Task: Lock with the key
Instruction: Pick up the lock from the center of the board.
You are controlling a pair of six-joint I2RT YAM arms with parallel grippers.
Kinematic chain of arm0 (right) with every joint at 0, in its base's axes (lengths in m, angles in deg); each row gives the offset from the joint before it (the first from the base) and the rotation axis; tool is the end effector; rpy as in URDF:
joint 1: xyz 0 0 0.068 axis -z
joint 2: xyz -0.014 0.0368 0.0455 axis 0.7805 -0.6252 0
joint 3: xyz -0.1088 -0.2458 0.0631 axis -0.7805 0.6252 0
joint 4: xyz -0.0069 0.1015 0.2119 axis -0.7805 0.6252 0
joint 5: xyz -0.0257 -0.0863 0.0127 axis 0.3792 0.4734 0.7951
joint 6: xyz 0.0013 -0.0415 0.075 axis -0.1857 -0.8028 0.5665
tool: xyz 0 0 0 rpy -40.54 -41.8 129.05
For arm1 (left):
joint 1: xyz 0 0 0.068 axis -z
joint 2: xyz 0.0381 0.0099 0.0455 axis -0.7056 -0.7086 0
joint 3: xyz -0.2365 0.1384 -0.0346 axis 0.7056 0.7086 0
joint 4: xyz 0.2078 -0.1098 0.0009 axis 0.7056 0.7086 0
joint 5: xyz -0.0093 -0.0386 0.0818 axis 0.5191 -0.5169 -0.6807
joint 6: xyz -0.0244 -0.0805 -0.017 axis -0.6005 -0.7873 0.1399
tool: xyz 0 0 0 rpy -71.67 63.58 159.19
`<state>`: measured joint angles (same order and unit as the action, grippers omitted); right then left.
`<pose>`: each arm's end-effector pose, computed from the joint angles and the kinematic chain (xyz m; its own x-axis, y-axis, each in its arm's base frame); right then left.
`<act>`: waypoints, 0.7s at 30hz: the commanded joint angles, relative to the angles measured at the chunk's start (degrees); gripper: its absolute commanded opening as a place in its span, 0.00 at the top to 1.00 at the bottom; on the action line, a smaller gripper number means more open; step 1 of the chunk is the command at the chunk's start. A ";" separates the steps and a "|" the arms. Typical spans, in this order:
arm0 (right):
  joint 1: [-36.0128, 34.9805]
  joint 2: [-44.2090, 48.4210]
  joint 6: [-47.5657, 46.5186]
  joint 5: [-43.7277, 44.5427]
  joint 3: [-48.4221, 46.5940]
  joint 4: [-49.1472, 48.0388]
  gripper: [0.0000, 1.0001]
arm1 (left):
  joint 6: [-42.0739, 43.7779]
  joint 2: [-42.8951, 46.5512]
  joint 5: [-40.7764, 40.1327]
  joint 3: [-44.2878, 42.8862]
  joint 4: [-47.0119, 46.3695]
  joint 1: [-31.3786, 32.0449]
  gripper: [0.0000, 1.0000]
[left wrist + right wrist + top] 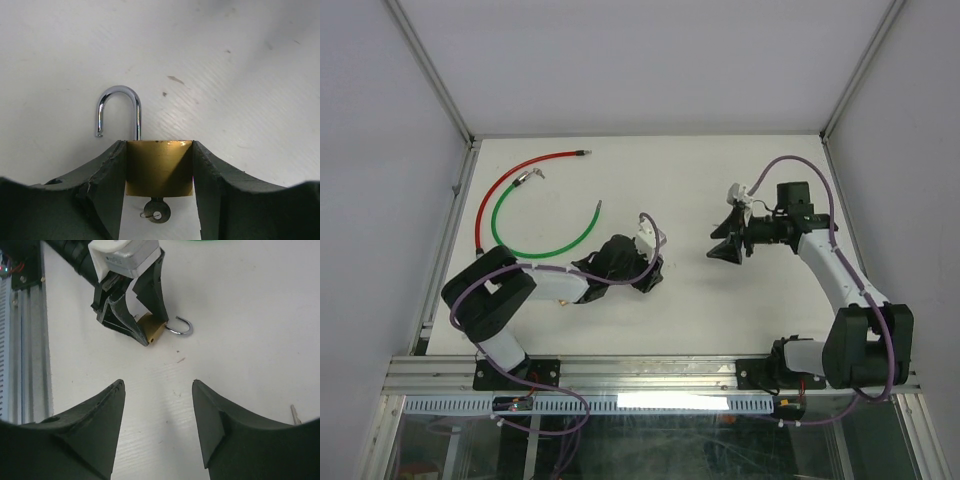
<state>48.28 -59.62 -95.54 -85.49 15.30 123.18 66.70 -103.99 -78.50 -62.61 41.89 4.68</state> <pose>0.2236 0.0803 0.2647 -0.2156 -0.3115 -0.9255 -0.9567 0.2573 0.1363 0.2204 -0.2596 0.1431 -0.4496 0.3899 -0.8036 0.7283 0.6809 -0.0771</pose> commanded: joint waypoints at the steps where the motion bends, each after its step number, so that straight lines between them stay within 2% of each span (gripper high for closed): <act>1: -2.58 2.91 -18.34 -4.07 3.61 3.72 0.40 | 8.91 5.75 14.44 3.10 -14.75 0.34 1.00; 8: -6.34 5.26 -35.14 -2.09 8.73 5.05 0.28 | 12.02 5.07 30.59 4.70 -18.54 -1.59 1.00; 14: -9.24 6.83 -34.54 2.18 11.94 -0.72 0.27 | 10.44 2.61 40.88 3.08 -20.33 -2.73 1.00; 21: -11.17 5.88 -34.76 3.58 12.35 -1.81 0.28 | 9.13 1.81 46.10 2.30 -21.58 -2.89 1.00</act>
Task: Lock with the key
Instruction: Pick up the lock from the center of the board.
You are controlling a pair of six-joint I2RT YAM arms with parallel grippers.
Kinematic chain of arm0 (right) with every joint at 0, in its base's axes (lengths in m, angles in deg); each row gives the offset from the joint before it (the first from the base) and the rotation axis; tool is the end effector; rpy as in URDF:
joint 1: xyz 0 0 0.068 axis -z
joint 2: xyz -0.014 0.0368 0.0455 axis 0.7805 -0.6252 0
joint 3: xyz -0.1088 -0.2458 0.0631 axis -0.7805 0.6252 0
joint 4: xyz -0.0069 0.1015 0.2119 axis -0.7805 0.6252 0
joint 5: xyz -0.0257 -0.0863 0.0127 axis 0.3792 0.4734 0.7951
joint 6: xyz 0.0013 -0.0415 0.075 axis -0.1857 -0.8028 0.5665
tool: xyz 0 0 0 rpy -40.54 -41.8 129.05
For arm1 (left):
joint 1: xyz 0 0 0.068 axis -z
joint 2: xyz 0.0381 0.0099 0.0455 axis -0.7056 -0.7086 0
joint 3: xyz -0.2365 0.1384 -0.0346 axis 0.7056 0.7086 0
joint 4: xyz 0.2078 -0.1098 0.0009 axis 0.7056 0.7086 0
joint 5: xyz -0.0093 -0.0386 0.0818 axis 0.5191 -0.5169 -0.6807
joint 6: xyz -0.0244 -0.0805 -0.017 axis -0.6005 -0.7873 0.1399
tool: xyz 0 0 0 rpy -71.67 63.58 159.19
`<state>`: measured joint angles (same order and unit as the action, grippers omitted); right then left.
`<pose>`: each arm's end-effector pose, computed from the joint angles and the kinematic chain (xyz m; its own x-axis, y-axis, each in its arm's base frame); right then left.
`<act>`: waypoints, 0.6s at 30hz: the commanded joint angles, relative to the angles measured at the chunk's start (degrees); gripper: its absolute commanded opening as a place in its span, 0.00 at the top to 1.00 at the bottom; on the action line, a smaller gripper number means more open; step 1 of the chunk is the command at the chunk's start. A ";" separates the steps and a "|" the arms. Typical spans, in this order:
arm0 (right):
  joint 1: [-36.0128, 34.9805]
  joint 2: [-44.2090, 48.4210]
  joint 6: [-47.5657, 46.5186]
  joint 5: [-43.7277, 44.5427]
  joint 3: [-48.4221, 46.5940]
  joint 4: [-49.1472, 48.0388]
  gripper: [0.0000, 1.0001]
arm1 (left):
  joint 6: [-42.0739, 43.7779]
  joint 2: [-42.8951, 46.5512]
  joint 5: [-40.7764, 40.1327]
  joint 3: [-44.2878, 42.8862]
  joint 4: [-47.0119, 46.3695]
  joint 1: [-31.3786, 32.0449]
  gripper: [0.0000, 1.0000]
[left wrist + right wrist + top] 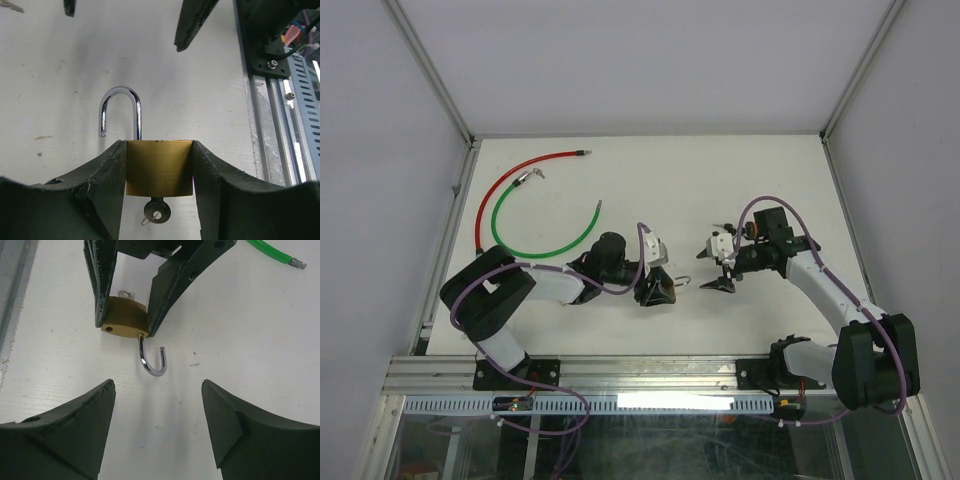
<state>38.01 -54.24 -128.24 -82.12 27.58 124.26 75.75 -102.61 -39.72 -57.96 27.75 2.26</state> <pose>0.1688 0.1081 0.2185 0.2838 -0.4151 -0.8644 -0.9588 -0.1151 -0.2596 0.1856 -0.2704 0.1660 -0.2244 0.3198 -0.9205 0.9744 0.0854 -0.2079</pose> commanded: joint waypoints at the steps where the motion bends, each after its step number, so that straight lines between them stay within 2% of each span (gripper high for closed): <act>1: -1.13 0.53 -2.09 0.21 0.16 -2.89 0.29 | -0.17 0.43 7.93 -2.24 -7.89 -0.45 1.00; 18: -4.69 -1.64 -5.66 0.83 -0.66 0.47 0.47 | -3.54 1.73 11.32 -0.78 -13.47 -0.71 1.00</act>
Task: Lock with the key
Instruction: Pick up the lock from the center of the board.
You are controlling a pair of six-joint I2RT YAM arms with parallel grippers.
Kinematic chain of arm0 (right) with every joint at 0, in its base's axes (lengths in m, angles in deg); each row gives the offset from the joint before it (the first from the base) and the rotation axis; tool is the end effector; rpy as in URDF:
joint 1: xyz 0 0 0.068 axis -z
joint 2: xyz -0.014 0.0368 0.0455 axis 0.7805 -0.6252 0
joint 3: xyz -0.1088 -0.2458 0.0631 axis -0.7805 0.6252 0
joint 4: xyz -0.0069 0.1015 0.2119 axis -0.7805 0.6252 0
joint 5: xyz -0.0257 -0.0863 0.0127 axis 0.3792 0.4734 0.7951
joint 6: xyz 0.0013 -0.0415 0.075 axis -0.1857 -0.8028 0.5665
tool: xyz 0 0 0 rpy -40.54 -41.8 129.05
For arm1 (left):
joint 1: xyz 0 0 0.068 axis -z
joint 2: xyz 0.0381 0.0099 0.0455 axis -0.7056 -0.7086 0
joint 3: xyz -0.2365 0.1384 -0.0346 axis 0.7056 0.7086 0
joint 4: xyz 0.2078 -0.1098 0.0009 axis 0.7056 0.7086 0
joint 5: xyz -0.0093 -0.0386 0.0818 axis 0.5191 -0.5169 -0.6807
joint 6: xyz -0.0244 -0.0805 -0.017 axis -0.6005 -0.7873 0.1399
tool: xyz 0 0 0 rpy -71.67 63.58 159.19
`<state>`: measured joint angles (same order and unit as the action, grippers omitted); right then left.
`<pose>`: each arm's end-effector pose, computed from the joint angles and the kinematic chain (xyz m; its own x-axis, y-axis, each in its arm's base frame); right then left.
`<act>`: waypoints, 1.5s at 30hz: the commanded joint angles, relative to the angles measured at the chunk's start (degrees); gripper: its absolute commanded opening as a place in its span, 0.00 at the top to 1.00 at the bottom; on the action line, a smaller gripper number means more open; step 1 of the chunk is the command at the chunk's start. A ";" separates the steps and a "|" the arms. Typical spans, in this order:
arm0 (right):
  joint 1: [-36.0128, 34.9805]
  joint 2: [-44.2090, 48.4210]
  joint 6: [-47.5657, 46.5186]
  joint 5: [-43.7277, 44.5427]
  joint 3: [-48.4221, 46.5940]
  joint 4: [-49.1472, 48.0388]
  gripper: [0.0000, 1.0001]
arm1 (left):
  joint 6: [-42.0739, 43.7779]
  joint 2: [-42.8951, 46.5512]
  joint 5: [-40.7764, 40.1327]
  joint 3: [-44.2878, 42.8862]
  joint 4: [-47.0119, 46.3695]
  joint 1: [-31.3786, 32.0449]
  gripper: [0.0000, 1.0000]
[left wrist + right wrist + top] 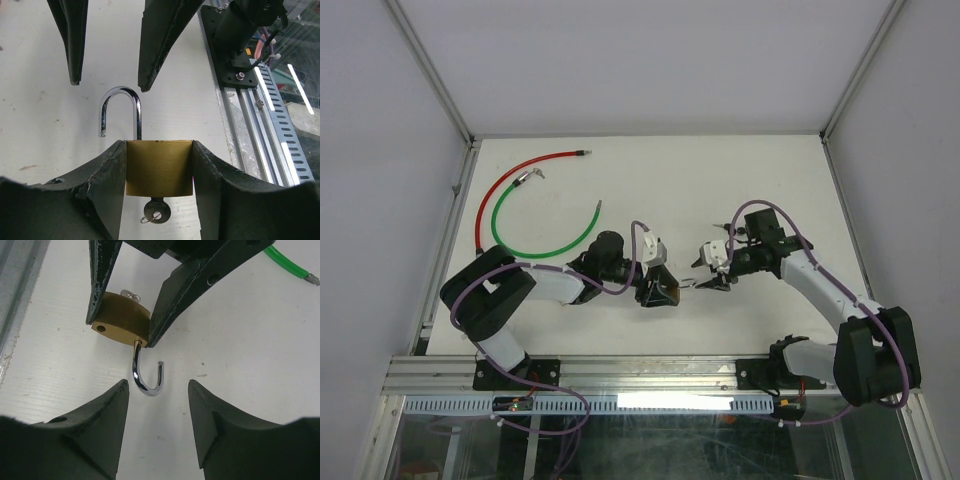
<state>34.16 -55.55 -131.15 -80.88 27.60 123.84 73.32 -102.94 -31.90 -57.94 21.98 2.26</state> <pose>0.1649 0.1195 0.2136 0.3470 -0.4086 -0.8442 -0.9366 -0.1970 -0.2897 0.1793 -0.2746 0.1789 -0.2059 0.2480 -0.9466 0.9733 -0.0483 -0.2244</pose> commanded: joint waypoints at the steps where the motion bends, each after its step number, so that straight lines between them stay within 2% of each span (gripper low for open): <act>1: -1.01 -0.53 -3.39 -0.48 -0.86 1.61 0.48 | -1.48 2.07 3.72 -0.69 -8.28 -0.85 1.00; 19: -2.10 -0.86 -4.15 -1.12 -1.26 2.49 0.65 | -5.65 1.27 6.41 0.31 -13.49 -1.46 1.00; 34: -2.11 -0.18 -6.55 -5.49 -2.41 6.27 0.73 | -6.29 0.81 5.31 0.59 -13.61 -1.75 1.00; 40: -2.11 -0.25 -7.51 -6.19 -2.89 7.61 0.83 | -6.46 0.93 4.77 0.74 -13.55 -2.04 1.00; 44: -2.15 -0.22 -7.65 -6.47 -3.25 8.43 1.00 | -6.60 0.96 3.68 0.64 -12.97 -2.20 1.00; 45: -2.11 -0.25 -7.64 -6.51 -3.39 8.69 1.00 | -6.59 0.94 3.35 0.61 -12.66 -2.20 1.00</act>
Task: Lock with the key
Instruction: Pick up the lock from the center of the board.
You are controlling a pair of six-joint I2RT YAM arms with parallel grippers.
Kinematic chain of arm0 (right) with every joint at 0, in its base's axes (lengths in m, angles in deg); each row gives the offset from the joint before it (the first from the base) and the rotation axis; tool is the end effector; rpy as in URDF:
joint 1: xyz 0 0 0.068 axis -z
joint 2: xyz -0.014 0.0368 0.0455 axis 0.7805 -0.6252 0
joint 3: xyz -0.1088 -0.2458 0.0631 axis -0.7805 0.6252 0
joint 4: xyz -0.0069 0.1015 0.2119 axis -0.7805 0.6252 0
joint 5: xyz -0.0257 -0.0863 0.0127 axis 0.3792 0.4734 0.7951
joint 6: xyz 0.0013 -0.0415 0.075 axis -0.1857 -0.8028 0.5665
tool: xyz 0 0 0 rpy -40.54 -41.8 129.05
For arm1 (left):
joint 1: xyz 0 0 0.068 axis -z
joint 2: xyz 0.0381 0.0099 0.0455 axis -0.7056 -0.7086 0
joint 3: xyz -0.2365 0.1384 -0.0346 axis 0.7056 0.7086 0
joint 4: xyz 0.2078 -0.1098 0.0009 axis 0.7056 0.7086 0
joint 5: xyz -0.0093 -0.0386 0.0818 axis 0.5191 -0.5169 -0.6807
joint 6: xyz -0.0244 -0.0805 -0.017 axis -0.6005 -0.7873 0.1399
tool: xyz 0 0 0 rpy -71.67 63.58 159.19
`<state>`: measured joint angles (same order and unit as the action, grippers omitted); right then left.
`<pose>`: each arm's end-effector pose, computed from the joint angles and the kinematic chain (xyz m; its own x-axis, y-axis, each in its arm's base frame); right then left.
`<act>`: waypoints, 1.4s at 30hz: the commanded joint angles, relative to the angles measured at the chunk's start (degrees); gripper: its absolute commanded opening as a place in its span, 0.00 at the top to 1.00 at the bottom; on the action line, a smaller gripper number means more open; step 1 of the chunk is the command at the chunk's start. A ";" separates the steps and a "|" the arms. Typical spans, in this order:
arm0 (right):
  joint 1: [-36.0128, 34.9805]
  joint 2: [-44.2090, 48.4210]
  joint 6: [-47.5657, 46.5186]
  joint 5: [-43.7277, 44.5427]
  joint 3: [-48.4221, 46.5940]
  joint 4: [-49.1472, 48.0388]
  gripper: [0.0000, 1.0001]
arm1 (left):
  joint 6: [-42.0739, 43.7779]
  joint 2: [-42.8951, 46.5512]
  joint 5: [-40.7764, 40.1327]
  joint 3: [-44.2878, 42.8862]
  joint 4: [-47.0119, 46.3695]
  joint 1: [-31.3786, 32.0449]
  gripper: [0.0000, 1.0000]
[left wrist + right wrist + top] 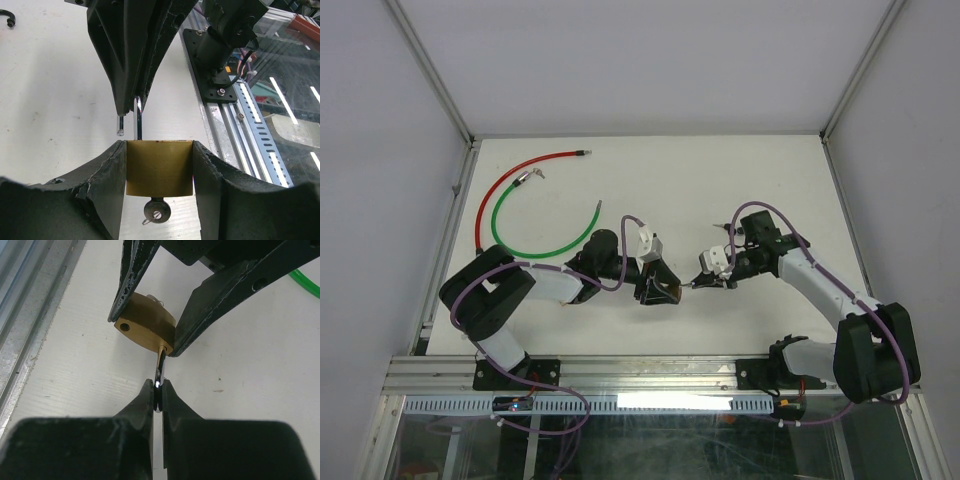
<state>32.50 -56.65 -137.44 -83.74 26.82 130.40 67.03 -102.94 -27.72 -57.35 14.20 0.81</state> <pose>0.1523 0.1230 0.2122 0.3580 -0.3595 -0.8618 -0.9220 -0.2818 -0.2655 0.1827 -0.2716 0.1932 -0.2347 0.1656 -0.9579 0.9631 -0.0941 -0.2522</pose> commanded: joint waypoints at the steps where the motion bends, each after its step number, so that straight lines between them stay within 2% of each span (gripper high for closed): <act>1: -0.45 0.77 -1.35 -3.64 -2.83 2.48 1.00 | -0.37 1.01 -1.34 -0.07 -4.47 -0.76 1.00; 21: -0.44 -0.61 -0.84 -3.92 -5.47 7.58 1.00 | -2.92 1.85 -6.82 0.84 -3.88 -0.75 0.91; 31: -0.45 -0.26 2.74 -3.75 -5.74 5.88 1.00 | -5.54 2.06 -12.61 2.60 -5.45 -0.77 0.72; 42: -0.40 -0.02 8.48 -3.82 -6.34 3.12 1.00 | -4.91 5.30 -21.52 5.34 -4.63 -0.76 0.46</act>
<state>32.50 -58.16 -132.70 -82.74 22.95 130.86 61.95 -100.27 -37.34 -53.68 9.41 1.69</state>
